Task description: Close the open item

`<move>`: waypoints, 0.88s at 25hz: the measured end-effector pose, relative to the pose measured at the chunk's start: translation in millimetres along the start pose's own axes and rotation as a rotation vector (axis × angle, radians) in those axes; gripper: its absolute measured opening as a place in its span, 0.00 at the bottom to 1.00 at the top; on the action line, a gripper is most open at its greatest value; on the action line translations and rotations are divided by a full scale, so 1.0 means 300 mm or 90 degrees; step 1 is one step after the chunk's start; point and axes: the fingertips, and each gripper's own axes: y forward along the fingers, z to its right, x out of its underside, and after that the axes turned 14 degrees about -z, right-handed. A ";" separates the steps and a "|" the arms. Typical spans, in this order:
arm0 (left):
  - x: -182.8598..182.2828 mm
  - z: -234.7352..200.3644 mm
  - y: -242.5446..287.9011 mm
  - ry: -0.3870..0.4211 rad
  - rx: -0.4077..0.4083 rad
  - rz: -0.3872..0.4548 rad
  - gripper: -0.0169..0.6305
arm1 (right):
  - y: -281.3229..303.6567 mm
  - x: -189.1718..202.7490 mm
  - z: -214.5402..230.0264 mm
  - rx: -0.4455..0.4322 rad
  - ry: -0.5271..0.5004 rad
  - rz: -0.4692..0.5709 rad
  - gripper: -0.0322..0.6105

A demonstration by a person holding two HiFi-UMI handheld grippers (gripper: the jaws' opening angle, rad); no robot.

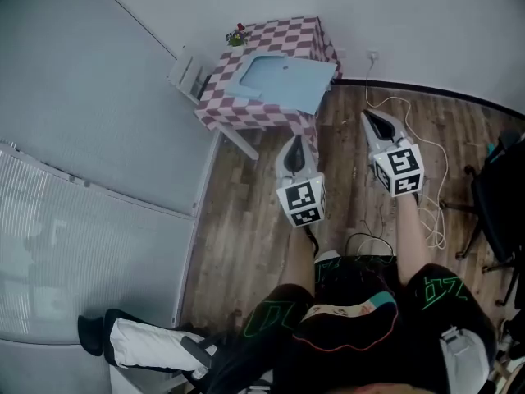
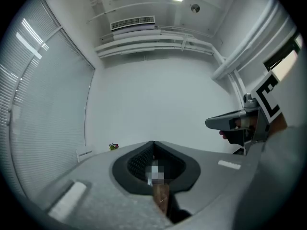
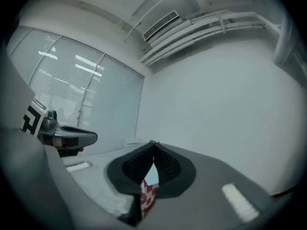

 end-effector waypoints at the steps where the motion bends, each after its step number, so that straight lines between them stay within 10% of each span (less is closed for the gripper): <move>1: 0.000 -0.005 0.005 0.003 -0.002 -0.003 0.04 | 0.006 -0.001 0.005 -0.001 0.005 0.001 0.05; 22: 0.069 0.000 0.086 0.013 -0.017 -0.057 0.04 | 0.084 0.066 0.046 -0.036 0.042 -0.015 0.05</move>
